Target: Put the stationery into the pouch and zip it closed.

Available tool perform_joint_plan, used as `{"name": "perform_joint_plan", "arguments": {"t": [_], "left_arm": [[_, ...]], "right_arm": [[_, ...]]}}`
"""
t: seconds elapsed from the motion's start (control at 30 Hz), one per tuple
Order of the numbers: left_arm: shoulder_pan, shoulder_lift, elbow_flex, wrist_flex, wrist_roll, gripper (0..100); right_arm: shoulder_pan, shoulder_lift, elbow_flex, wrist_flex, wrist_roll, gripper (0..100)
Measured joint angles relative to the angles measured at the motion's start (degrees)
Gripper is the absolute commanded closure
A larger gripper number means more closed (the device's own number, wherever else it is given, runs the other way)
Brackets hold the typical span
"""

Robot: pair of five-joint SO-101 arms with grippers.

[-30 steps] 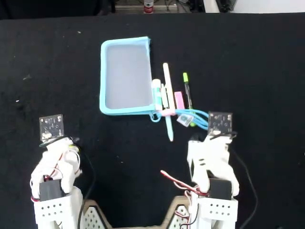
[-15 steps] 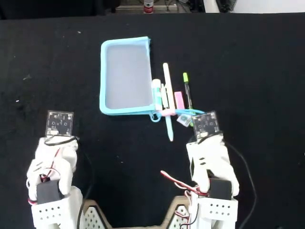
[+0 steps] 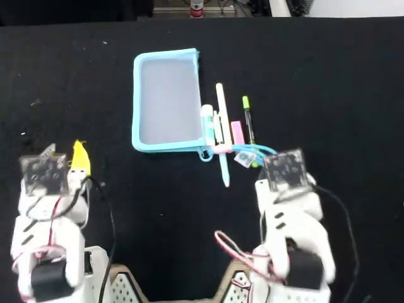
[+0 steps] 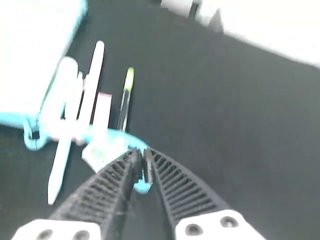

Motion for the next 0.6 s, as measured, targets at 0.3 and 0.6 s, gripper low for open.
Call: {"name": "perform_joint_plan", "arguments": {"t": [0.3, 0.6], "left_arm": [[0.0, 1.2, -17.1, 0.6, 0.4, 84], [0.0, 26.1, -20.5, 0.6, 0.4, 84]], "right_arm": [[-0.1, -0.1, -36.1, 6.6, 0.0, 92.1], [-0.1, 18.7, -53.3, 12.5, -4.2, 92.0]]}}
